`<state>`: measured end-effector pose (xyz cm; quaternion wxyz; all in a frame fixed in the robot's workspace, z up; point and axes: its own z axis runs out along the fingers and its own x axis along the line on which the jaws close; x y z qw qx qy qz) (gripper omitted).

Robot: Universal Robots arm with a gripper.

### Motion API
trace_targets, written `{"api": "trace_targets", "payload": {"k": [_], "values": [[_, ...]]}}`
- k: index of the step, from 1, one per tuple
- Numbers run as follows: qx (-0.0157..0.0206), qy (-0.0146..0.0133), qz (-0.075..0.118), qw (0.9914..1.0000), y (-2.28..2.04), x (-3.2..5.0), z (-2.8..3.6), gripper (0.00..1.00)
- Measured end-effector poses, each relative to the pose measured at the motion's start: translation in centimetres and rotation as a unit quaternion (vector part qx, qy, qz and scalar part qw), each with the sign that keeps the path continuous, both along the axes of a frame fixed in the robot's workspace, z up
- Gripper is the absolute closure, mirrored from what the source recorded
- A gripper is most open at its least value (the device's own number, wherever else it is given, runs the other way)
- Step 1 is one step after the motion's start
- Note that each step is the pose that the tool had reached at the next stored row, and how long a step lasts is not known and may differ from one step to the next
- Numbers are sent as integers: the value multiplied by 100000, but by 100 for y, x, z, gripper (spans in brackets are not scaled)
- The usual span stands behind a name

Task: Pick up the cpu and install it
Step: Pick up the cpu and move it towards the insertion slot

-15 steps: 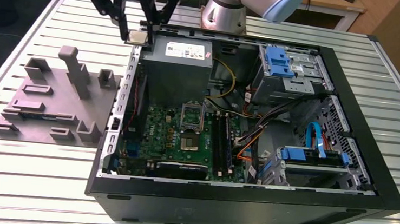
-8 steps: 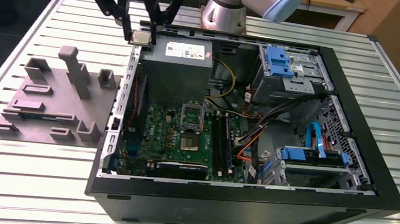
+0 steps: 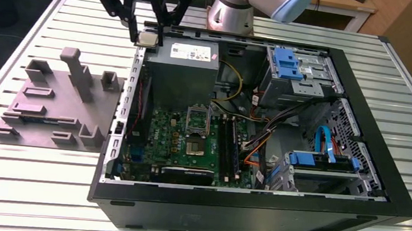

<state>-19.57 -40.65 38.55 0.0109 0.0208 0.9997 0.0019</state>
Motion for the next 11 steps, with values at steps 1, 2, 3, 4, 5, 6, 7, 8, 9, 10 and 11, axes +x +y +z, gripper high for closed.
{"api": "trace_targets", "payload": {"k": [1,2,3,4,5,6,7,8,9,10,11], "values": [[0,1,0,100000,0,3,0,53],[-3,3,0,100000,0,7,0,53],[-1,1,-1,100000,0,9,0,53],[-4,4,2,100000,0,13,1,53],[1,2,2,100000,0,16,0,53],[1,0,-1,100000,0,19,0,53],[-1,3,-1,100000,0,21,0,53],[-1,4,1,100000,0,24,0,53],[-1,2,0,100000,0,27,0,53],[-2,5,1,100000,0,30,0,53],[-6,5,0,100000,0,33,1,53]]}}
